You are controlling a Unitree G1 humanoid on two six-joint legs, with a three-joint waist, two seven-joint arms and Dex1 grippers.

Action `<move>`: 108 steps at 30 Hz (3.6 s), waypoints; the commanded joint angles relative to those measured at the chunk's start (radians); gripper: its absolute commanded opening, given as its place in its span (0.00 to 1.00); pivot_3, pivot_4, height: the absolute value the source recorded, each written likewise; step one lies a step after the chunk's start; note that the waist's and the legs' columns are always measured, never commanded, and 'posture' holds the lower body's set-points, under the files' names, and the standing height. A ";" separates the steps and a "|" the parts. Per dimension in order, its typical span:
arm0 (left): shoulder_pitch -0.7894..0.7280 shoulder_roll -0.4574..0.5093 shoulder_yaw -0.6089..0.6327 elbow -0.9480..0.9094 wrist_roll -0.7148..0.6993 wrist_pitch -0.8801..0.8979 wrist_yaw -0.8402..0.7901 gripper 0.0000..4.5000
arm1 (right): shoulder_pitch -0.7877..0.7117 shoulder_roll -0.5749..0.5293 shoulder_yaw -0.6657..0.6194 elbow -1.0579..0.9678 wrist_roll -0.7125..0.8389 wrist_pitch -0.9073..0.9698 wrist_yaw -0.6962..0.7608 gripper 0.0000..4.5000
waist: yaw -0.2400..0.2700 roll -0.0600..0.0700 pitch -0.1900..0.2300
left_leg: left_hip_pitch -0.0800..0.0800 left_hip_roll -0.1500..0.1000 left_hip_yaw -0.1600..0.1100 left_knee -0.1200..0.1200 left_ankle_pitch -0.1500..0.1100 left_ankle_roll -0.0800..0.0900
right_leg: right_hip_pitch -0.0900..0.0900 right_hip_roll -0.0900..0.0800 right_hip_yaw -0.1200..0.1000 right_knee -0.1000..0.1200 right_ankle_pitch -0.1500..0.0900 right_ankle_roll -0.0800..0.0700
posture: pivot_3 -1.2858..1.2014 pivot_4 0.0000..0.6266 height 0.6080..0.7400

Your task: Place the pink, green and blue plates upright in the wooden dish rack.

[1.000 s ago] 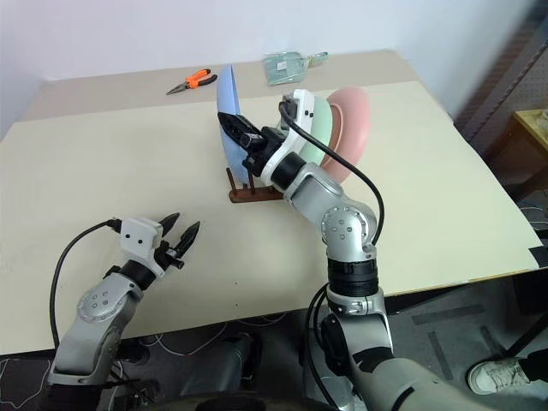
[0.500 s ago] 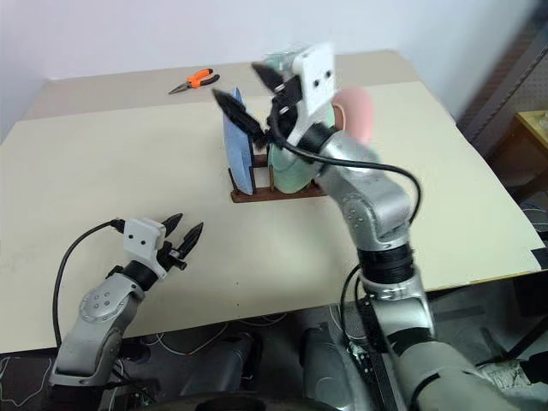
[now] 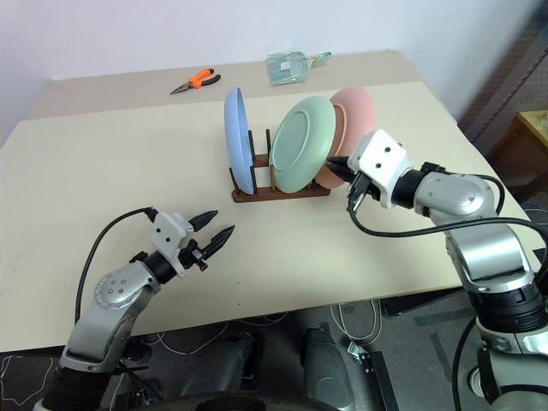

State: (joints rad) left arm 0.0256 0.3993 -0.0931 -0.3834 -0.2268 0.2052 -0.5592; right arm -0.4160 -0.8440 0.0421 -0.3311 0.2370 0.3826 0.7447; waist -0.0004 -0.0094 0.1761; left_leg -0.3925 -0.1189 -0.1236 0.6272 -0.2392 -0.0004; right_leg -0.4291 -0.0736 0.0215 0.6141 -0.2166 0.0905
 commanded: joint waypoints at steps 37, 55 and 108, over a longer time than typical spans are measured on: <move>0.011 0.011 -0.035 -0.064 0.007 0.027 -0.018 0.55 | -0.141 0.140 0.057 0.031 -0.182 -0.144 0.021 0.01 | 0.013 0.000 0.000 | 0.000 0.000 0.001 0.001 -0.001 0.001 | 0.000 0.000 0.000 0.000 0.000 0.001 | 0.52 0.24 1.00; 0.000 0.011 -0.047 -0.042 0.015 0.019 -0.027 0.55 | -0.275 -0.035 -0.134 0.398 -0.383 -0.276 -0.210 0.01 | 0.013 0.000 0.000 | 0.000 0.000 0.003 0.001 -0.001 0.001 | 0.000 0.000 0.000 0.000 0.000 0.000 | 0.52 0.24 1.00; 0.106 0.069 0.267 0.175 0.083 -0.108 0.116 0.55 | 0.010 0.241 -0.207 0.596 -0.023 -0.280 -0.018 0.01 | 0.008 0.003 0.001 | 0.002 0.002 0.006 0.002 -0.001 0.002 | 0.000 0.001 0.003 0.001 0.002 0.003 | 0.52 0.24 1.00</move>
